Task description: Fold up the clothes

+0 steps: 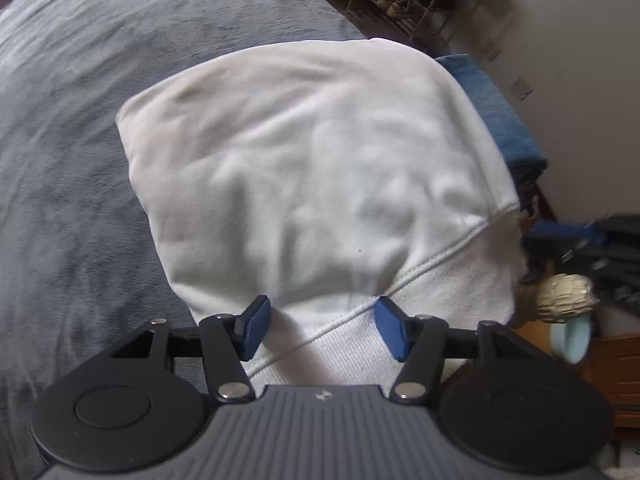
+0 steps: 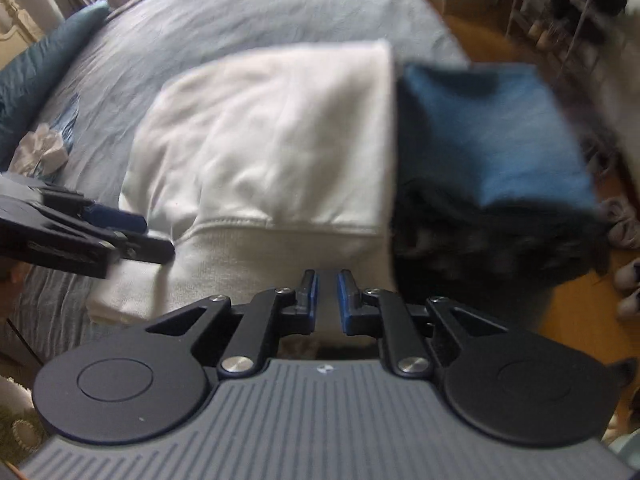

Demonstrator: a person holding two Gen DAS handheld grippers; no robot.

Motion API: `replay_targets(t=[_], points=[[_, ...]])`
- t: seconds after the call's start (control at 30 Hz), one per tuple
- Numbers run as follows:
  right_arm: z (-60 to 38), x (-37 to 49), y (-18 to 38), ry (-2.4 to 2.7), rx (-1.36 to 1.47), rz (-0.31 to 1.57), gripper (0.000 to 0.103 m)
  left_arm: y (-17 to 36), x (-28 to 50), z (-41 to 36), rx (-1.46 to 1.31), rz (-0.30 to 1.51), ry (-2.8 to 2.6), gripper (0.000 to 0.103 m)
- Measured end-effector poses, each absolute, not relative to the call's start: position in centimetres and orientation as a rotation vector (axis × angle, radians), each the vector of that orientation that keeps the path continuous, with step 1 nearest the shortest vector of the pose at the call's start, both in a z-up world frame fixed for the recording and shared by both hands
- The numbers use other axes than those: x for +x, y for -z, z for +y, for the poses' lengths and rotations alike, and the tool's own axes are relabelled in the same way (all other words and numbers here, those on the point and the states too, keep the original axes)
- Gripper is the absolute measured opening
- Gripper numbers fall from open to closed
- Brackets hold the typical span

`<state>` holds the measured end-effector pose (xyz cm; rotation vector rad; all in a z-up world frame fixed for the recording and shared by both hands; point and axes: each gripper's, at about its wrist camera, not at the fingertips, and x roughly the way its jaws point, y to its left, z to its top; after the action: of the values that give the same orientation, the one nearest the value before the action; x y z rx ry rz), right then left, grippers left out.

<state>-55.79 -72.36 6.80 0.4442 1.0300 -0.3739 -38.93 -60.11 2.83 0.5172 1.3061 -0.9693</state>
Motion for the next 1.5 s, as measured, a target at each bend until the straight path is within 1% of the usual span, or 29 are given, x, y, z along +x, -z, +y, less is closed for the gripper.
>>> replay_targets(t=[0.13, 0.23, 0.3, 0.4, 0.53, 0.6, 0.67, 0.77, 0.83, 0.93, 1.0, 1.1, 1.2, 1.4, 1.5], points=[[-71.7, -54.2, -8.2, 0.302, 0.422, 0.943, 0.011, -2.9, -39.2, -60.4, 0.533, 1.321, 0.935, 0.066], [-71.6, -53.7, -5.3, 0.286, 0.432, 1.019, 0.009, -2.8, -39.5, -60.7, 0.557, 1.332, 0.921, 0.067], [-71.6, -54.0, -4.7, 0.299, 0.437, 1.048, 0.009, -2.8, -39.8, -61.1, 0.578, 1.338, 0.922, 0.067], [-71.9, -54.4, -4.4, 0.322, 0.437, 1.072, 0.01, -3.2, -40.1, -61.4, 0.615, 1.3, 0.916, 0.068], [-72.4, -53.4, -6.9, 0.356, 0.426, 0.972, 0.01, -3.1, -40.0, -61.8, 0.621, 1.316, 0.905, 0.069], [-72.7, -52.6, -7.2, 0.351, 0.431, 0.929, 0.01, -3.2, -40.1, -61.8, 0.628, 1.314, 0.903, 0.069], [-72.9, -52.0, -6.1, 0.343, 0.436, 0.94, 0.01, -3.2, -40.3, -61.8, 0.64, 1.308, 0.905, 0.069], [-73.2, -51.3, -3.6, 0.369, 0.419, 1.032, 0.009, -3.2, -40.5, -61.9, 0.662, 1.298, 0.908, 0.069], [-73.5, -51.3, -4.2, 0.385, 0.426, 1.015, 0.009, -3.2, -40.5, -62.0, 0.677, 1.291, 0.91, 0.069], [-73.8, -51.1, -6.2, 0.392, 0.435, 0.925, 0.009, -3.2, -40.5, -61.9, 0.683, 1.294, 0.912, 0.071], [-74.0, -50.5, -6.3, 0.387, 0.433, 0.898, 0.009, -3.1, -40.3, -61.7, 0.682, 1.297, 0.914, 0.071], [-74.6, -49.5, -4.1, 0.404, 0.446, 0.955, 0.009, -3.1, -40.4, -61.8, 0.688, 1.295, 0.919, 0.072], [-75.2, -49.3, -3.4, 0.419, 0.464, 0.982, 0.009, -3.0, -40.4, -62.1, 0.703, 1.288, 0.923, 0.073], [-75.1, -49.2, -5.7, 0.43, 0.457, 0.899, 0.009, -2.7, -40.6, -62.8, 0.711, 1.3, 0.922, 0.075], [-75.5, -48.6, -5.3, 0.423, 0.446, 0.902, 0.01, -2.6, -40.7, -63.1, 0.72, 1.301, 0.912, 0.076]])
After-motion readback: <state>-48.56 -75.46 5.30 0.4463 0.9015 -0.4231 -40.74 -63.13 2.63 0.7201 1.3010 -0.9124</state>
